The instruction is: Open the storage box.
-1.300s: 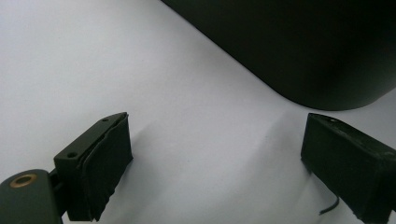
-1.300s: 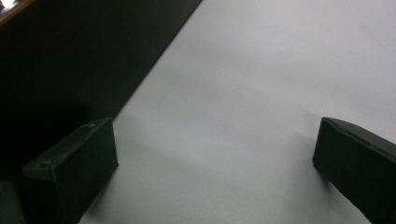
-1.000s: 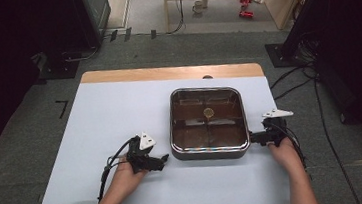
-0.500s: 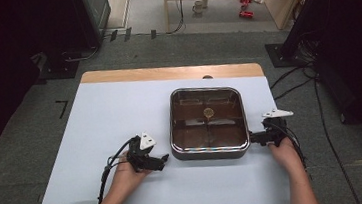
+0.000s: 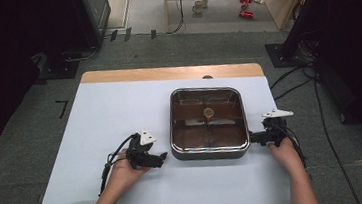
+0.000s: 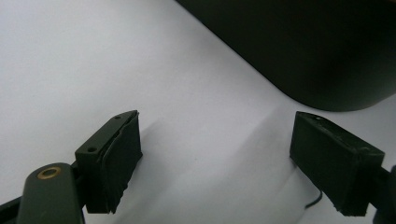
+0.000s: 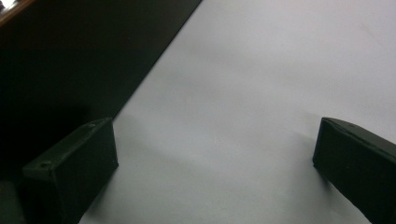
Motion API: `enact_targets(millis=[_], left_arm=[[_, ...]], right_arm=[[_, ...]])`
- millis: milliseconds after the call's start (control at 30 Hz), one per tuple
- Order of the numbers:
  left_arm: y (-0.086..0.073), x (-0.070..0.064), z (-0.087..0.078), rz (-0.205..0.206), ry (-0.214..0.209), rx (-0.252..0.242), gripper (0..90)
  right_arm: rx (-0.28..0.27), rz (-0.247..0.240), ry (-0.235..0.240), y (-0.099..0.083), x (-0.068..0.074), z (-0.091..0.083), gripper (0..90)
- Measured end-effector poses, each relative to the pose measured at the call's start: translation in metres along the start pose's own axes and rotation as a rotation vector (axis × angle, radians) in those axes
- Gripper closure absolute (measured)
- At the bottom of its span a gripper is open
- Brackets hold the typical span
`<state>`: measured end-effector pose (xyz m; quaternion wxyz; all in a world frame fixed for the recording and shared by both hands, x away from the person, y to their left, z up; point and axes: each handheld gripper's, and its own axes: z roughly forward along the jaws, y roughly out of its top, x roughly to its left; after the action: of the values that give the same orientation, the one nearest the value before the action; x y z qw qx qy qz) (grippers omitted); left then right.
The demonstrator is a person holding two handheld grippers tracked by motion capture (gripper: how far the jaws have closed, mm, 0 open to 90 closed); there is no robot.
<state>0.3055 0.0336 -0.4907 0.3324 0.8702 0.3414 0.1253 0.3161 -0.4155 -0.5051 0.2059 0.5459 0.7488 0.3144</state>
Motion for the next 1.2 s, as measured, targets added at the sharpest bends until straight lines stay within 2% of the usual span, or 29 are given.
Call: enact_targets(millis=[100, 167, 267, 367, 567, 733, 1000, 1200], left_arm=[[0.001, 0.002, -0.002, -0.005, -0.020, 0.009, 16.7], [0.003, 0.002, -0.003, -0.001, -0.028, 0.016, 22.3], [0.005, 0.001, -0.005, 0.022, -0.029, 0.039, 23.1], [0.008, 0.004, -0.009, 0.016, -0.063, 0.050, 23.9], [0.012, 0.011, -0.017, 0.000, -0.098, 0.017, 25.0], [0.017, 0.016, -0.024, -0.017, -0.149, 0.018, 29.4], [0.034, 0.017, -0.039, -0.005, -0.174, -0.053, 29.7], [0.048, 0.017, -0.041, 0.006, -0.185, -0.066, 28.5]], right_arm=[[0.000, 0.001, 0.000, 0.000, 0.000, 0.000, 0.0], [0.000, 0.001, 0.000, 0.000, 0.000, 0.000, 0.0], [0.000, 0.001, 0.000, 0.000, 0.000, 0.000, 0.0], [0.000, 0.001, 0.000, 0.000, 0.000, 0.000, 0.0], [0.000, 0.001, 0.000, 0.000, 0.000, 0.000, 0.0], [0.000, 0.001, 0.000, 0.000, 0.000, 0.000, 0.0], [0.000, 0.002, 0.001, 0.000, 0.000, 0.000, 0.0], [0.000, 0.002, 0.000, 0.000, 0.000, 0.000, 0.0]])
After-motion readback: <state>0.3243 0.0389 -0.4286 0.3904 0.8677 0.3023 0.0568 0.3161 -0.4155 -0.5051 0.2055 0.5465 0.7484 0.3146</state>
